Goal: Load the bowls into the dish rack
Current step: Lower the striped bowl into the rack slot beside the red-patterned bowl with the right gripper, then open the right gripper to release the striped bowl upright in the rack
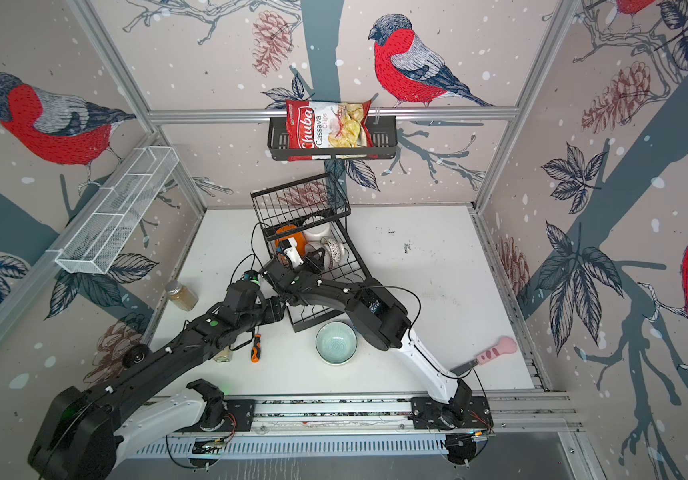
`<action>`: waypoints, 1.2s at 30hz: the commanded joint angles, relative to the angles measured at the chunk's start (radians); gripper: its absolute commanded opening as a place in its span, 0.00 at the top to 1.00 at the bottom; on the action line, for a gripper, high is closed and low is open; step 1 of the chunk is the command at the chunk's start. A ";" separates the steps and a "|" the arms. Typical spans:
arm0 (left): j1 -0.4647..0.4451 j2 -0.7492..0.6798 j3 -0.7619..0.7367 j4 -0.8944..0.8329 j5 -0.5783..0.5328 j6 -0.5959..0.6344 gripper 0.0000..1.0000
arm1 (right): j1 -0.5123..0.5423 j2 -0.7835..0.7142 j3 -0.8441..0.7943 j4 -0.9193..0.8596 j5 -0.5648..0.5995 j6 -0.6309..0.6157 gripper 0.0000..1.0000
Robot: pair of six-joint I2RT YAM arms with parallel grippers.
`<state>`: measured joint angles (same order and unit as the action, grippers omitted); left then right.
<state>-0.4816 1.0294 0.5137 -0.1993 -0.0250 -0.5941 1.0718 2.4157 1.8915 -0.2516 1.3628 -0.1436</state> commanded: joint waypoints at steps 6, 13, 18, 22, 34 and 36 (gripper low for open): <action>0.004 0.007 0.000 0.040 0.023 0.014 0.27 | 0.015 0.040 0.095 -0.145 -0.007 0.165 1.00; 0.003 0.012 0.003 0.044 0.032 0.014 0.27 | 0.022 0.062 0.156 -0.274 -0.060 0.316 1.00; 0.003 0.013 0.005 0.043 0.035 0.014 0.28 | 0.022 0.075 0.157 -0.327 -0.066 0.384 1.00; 0.003 0.013 0.005 0.040 0.039 0.012 0.28 | 0.016 0.080 0.157 -0.355 -0.018 0.406 1.00; 0.003 0.009 -0.004 0.052 0.041 0.014 0.28 | -0.007 0.008 0.060 -0.266 0.050 0.312 1.00; 0.003 0.007 -0.005 0.054 0.042 0.014 0.28 | -0.008 0.009 0.060 -0.252 0.043 0.303 1.00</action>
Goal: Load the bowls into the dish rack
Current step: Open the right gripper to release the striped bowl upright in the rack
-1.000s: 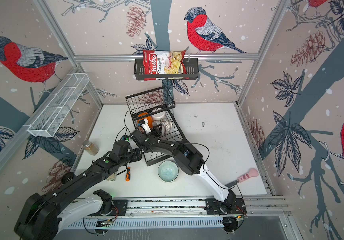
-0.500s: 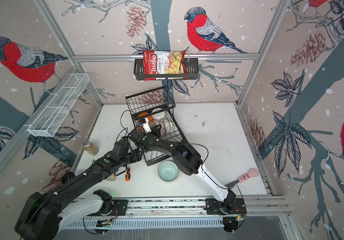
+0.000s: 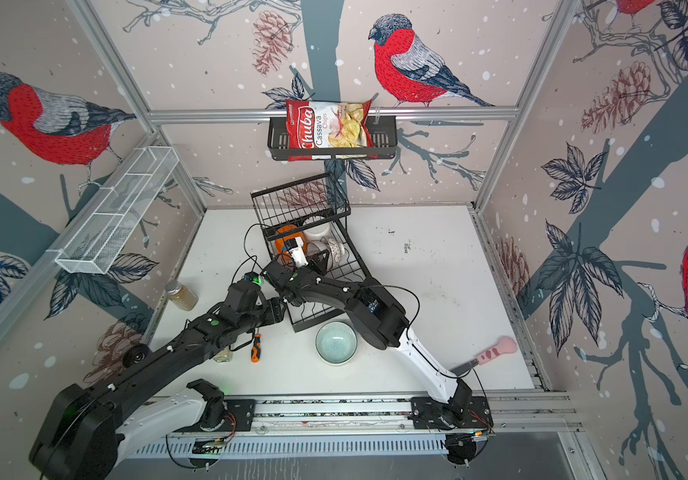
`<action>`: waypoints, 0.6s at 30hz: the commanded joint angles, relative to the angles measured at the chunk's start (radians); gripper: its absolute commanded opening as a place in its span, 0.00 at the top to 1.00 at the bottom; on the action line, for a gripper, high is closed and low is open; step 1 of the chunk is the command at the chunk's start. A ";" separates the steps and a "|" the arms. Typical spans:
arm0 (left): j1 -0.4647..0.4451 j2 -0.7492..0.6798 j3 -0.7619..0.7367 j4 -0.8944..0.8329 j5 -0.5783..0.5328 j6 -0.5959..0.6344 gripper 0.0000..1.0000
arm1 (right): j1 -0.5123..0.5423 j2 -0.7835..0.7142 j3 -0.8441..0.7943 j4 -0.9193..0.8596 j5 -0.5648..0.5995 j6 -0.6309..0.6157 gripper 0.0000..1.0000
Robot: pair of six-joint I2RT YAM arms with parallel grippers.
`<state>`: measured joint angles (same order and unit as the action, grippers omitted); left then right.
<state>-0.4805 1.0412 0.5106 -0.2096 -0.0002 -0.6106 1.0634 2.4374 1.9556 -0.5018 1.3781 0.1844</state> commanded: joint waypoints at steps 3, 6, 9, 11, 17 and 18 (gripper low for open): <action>0.002 -0.006 -0.006 0.068 0.020 0.030 0.28 | 0.003 0.001 0.010 0.021 0.019 -0.051 1.00; 0.002 -0.007 -0.010 0.070 0.022 0.029 0.28 | 0.009 0.015 0.036 0.026 0.004 -0.058 1.00; 0.002 -0.007 -0.011 0.070 0.020 0.031 0.28 | 0.013 0.027 0.059 0.028 -0.013 -0.060 1.00; 0.002 -0.007 -0.013 0.072 0.018 0.030 0.28 | 0.018 0.038 0.069 0.031 -0.018 -0.067 1.00; 0.002 -0.007 -0.013 0.070 0.019 0.030 0.28 | 0.023 0.064 0.085 -0.005 -0.033 -0.034 1.00; 0.002 -0.007 -0.012 0.070 0.019 0.031 0.28 | 0.024 0.063 0.086 -0.012 -0.036 -0.025 1.00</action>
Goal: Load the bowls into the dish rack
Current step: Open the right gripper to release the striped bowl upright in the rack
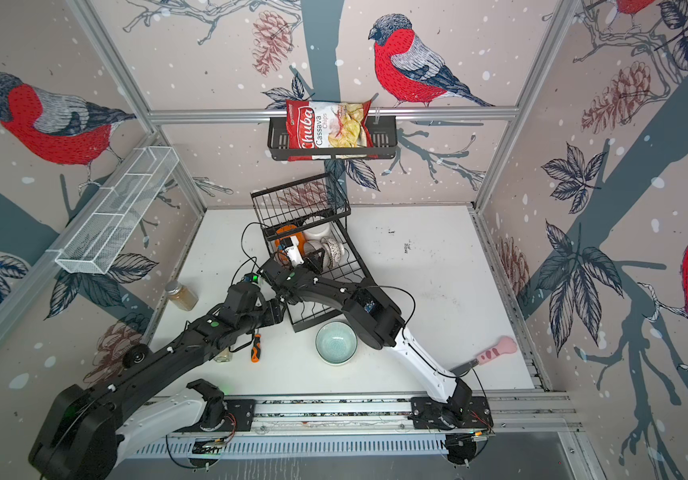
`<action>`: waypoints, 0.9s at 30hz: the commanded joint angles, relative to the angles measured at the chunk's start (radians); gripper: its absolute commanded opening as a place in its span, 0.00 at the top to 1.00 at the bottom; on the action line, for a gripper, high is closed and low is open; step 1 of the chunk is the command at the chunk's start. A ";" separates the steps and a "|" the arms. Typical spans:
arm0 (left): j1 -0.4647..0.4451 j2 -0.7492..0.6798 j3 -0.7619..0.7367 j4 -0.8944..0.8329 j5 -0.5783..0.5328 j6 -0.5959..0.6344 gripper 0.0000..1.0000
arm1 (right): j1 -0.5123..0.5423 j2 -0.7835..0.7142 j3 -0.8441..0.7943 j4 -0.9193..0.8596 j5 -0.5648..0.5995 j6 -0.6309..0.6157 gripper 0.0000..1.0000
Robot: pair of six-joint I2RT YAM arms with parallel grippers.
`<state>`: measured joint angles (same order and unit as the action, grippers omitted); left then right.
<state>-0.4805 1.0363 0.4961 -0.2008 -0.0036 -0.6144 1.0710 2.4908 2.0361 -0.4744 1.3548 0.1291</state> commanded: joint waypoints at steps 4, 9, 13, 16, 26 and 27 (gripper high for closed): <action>0.002 0.000 0.002 0.064 0.024 0.034 0.28 | 0.020 0.006 0.006 -0.061 -0.032 0.063 0.92; 0.002 0.002 0.003 0.068 0.028 0.033 0.29 | 0.024 0.001 0.012 -0.075 -0.058 0.087 0.85; 0.002 0.001 0.000 0.068 0.030 0.031 0.29 | 0.023 -0.013 0.012 -0.094 -0.079 0.115 0.82; 0.002 0.001 0.001 0.067 0.030 0.030 0.29 | 0.023 -0.021 0.009 -0.100 -0.089 0.125 0.76; 0.002 -0.002 -0.002 0.067 0.033 0.028 0.29 | 0.015 -0.044 0.006 -0.135 -0.105 0.164 0.63; 0.002 -0.001 -0.002 0.068 0.033 0.028 0.29 | 0.015 -0.049 0.002 -0.136 -0.105 0.165 0.61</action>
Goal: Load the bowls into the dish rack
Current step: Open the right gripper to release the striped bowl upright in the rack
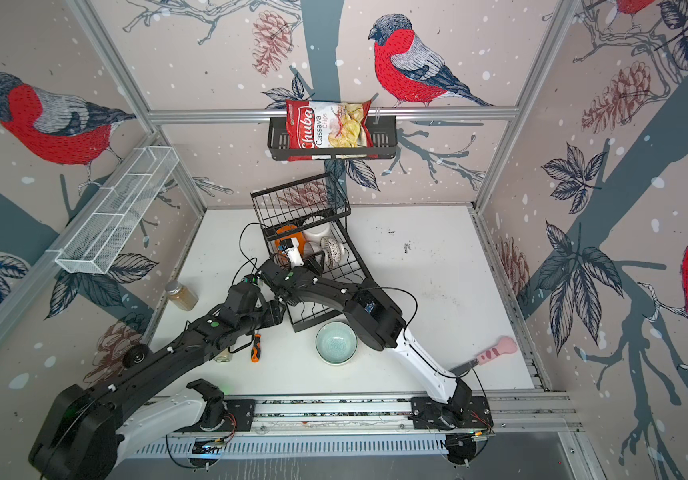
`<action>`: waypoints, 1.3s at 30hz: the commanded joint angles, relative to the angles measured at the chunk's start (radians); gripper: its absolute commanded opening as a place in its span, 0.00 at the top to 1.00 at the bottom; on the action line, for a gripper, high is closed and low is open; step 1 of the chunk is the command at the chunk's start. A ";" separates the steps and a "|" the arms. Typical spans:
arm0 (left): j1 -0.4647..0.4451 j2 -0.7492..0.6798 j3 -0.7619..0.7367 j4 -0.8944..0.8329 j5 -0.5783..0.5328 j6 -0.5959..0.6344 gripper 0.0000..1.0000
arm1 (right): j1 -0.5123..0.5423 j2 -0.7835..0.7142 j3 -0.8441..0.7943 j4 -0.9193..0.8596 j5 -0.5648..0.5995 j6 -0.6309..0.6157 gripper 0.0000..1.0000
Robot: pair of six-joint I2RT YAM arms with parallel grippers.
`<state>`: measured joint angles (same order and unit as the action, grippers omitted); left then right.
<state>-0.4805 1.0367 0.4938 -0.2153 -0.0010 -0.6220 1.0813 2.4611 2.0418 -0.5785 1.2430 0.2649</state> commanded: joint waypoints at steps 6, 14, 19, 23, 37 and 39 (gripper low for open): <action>0.002 -0.004 0.004 0.083 0.031 0.037 0.29 | -0.003 -0.053 -0.020 -0.027 -0.010 0.030 0.51; 0.002 -0.012 0.005 0.077 0.030 0.036 0.29 | -0.004 -0.105 -0.053 -0.005 -0.080 0.033 0.43; 0.002 -0.029 0.004 0.070 0.025 0.036 0.29 | -0.009 -0.171 -0.117 0.050 -0.184 0.045 0.41; 0.002 -0.037 0.006 0.064 0.022 0.036 0.29 | -0.017 -0.204 -0.158 0.091 -0.255 0.044 0.40; 0.002 -0.083 0.025 0.050 0.016 0.036 0.29 | -0.055 -0.359 -0.358 0.203 -0.438 0.079 0.35; 0.002 -0.091 0.025 0.056 0.020 0.036 0.29 | -0.057 -0.388 -0.389 0.222 -0.448 0.079 0.34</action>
<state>-0.4805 0.9546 0.5095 -0.1696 0.0219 -0.5949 1.0264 2.1071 1.6791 -0.4122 0.8265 0.3210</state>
